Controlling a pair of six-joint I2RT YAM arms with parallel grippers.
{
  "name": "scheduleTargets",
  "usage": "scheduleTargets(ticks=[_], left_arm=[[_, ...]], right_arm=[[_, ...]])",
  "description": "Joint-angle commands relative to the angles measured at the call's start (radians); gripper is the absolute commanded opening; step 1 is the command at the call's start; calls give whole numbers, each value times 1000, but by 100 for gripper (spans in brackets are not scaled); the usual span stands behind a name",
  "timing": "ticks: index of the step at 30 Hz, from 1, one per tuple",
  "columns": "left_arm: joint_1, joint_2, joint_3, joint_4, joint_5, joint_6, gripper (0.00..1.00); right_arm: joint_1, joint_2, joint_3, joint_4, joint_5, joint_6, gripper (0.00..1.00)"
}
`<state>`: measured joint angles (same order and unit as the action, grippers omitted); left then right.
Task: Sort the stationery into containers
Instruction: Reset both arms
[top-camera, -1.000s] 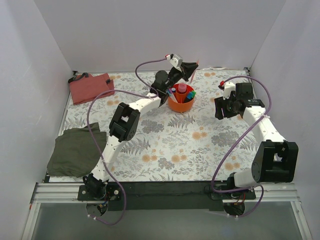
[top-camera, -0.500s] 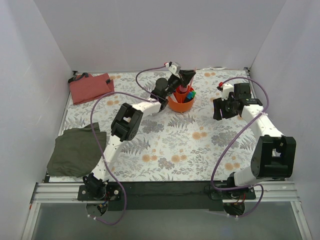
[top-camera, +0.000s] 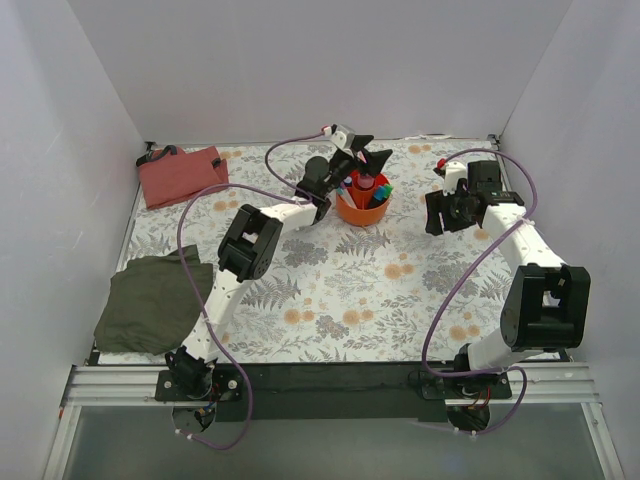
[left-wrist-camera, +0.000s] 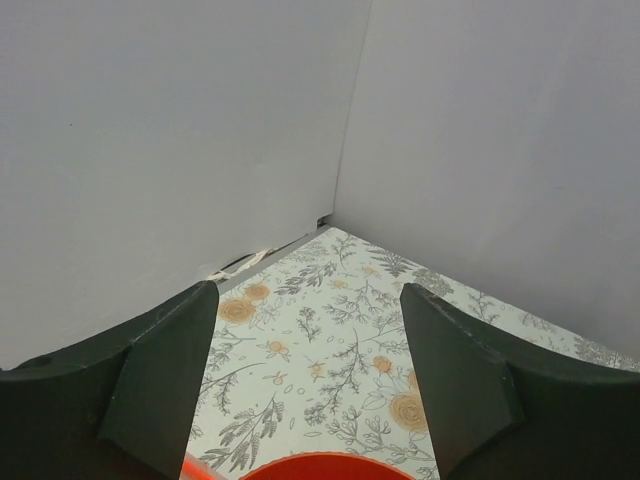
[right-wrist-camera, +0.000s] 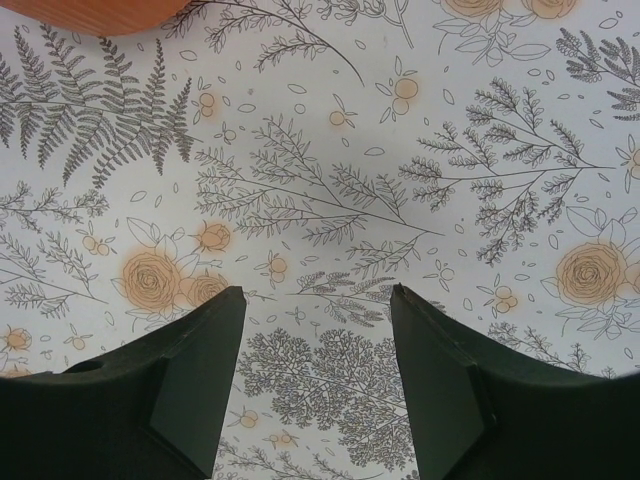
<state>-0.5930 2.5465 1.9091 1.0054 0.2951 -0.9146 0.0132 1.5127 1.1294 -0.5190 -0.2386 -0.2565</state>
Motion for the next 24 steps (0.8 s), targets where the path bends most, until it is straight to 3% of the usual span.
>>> scheduleTargets(ticks=[1,7,11,12,14,15,19,20,24], left_arm=[[10,-101,34,-16,1,19,74],[35,-150,220,-91,-13,46,84],[76,-244,311,-226,32,85,90],[99,-276,248,-243,39,94,91],[127,-400,141,-296,38,126,90],[156,-442,2,-321,27,140,91],[208,-678,-319,-471,-75,297,91],[211,-760,-364,-572,-115,360,91],[266,-940,-602,-700,-229,364,91]], right_arm=[[-4,-8,47,20,-2,5,69],[-4,-42,75,-12,25,-12,70],[-4,-68,99,-19,9,5,74],[-4,-72,104,-16,5,6,77],[-4,-80,113,-6,8,13,91],[-4,-72,118,-3,15,32,98],[-2,-51,159,16,138,121,98],[-4,-49,182,22,163,135,98],[-2,-65,204,54,295,186,98]])
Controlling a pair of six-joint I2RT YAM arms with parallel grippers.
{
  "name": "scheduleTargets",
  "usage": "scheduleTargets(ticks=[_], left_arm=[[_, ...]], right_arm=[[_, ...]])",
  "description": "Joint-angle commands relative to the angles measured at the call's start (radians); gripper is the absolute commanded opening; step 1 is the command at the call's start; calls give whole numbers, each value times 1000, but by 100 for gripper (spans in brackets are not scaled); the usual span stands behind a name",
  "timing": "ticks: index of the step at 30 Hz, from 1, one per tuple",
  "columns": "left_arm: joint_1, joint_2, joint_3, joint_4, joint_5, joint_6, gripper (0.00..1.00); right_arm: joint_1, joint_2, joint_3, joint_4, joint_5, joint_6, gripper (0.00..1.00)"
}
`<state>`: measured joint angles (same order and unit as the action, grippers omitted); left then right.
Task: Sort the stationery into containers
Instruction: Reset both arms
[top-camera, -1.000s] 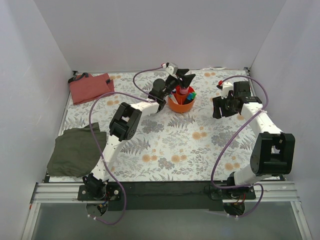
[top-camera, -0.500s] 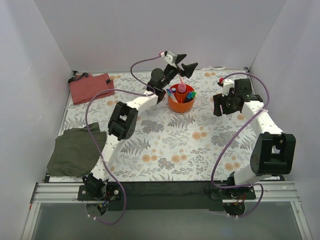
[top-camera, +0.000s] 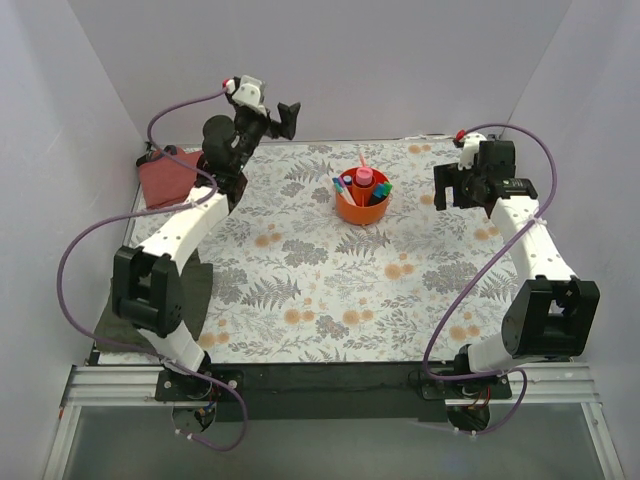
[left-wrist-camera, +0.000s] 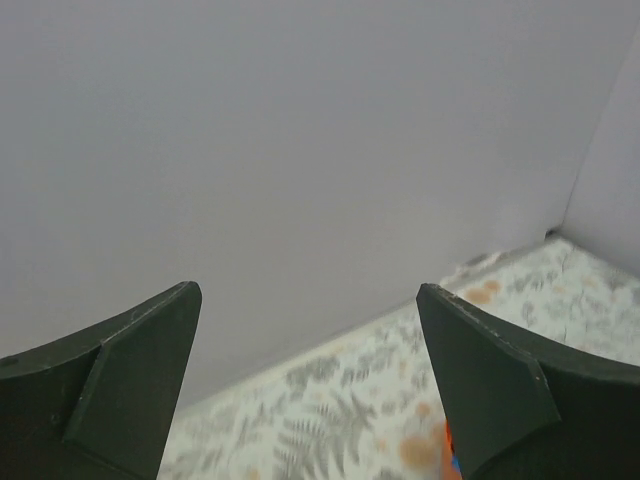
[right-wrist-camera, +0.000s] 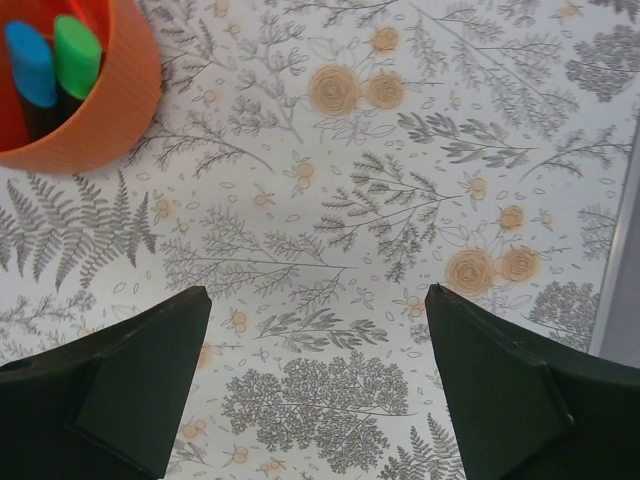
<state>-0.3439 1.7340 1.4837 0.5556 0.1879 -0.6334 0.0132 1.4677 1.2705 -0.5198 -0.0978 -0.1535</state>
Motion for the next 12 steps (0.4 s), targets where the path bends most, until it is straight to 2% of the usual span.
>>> scheduleTargets(ticks=[1,2,5,12], left_arm=[[29,-155,-197,-285,-133,55,91],[45,-175,-210,-374,-142,26,91],[91,-237,-232,-491,-163,-43,91],[129,-309,-295,-514,-162,31,91]], right_arm=[[-4,-21,67,56,165,89,98],[-4,-23,73,55,162,89,98],[-4,-40,87,50,150,103,98],[-4,-121,43,53,82,109,98]])
